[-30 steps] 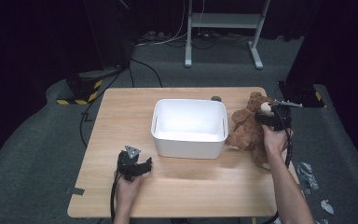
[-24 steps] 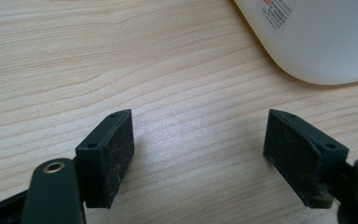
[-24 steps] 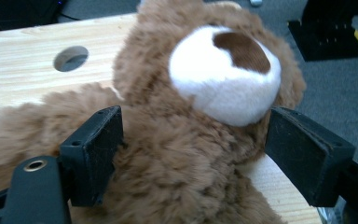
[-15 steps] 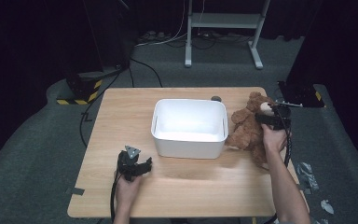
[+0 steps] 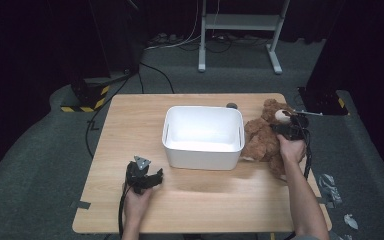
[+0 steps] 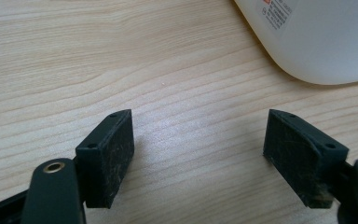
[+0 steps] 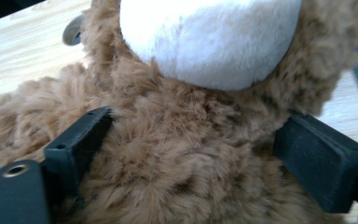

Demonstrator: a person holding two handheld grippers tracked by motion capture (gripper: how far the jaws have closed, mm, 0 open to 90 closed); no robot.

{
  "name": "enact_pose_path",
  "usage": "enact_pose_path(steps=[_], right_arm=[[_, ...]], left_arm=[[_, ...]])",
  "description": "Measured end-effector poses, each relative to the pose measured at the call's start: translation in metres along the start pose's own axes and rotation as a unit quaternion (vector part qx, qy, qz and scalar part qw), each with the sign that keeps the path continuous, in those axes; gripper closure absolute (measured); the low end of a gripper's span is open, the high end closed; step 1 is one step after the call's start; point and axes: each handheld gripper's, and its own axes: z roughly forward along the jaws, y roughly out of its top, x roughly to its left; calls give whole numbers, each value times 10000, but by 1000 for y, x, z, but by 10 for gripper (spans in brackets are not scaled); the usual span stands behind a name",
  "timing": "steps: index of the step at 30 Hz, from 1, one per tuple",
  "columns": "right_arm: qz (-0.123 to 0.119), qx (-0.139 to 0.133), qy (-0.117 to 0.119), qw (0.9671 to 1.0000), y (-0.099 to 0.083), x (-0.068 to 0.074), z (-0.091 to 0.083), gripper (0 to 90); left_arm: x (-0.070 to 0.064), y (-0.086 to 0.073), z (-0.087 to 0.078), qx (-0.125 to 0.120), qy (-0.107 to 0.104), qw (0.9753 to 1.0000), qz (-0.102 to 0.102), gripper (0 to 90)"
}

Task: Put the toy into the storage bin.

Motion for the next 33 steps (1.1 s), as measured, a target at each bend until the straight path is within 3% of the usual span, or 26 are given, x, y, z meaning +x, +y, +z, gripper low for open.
enact_pose_path(steps=[7,8,14,17,19,26,33], right_arm=[[-195,184,258,9993,0,1,1,292],[-214,281,347,9988,0,1,1,349],[-395,412,343,9978,-1,1,-3,498],[-623,467,356,9963,-1,4,-5,580],[-901,362,316,9948,-2,7,-5,639],[-1184,261,437,9917,-4,12,-12,715],[-1511,52,657,9863,-5,25,-26,739]], left_arm=[[0,0,0,-1,0,10000,-1,243],[0,0,0,0,-1,10000,-2,243],[0,0,0,0,-1,10000,-1,243],[0,0,0,-1,-1,10000,-2,243],[0,0,0,0,-1,10000,-2,243],[0,0,0,0,3,10000,-7,243],[-1,0,0,18,-20,10000,15,245]])
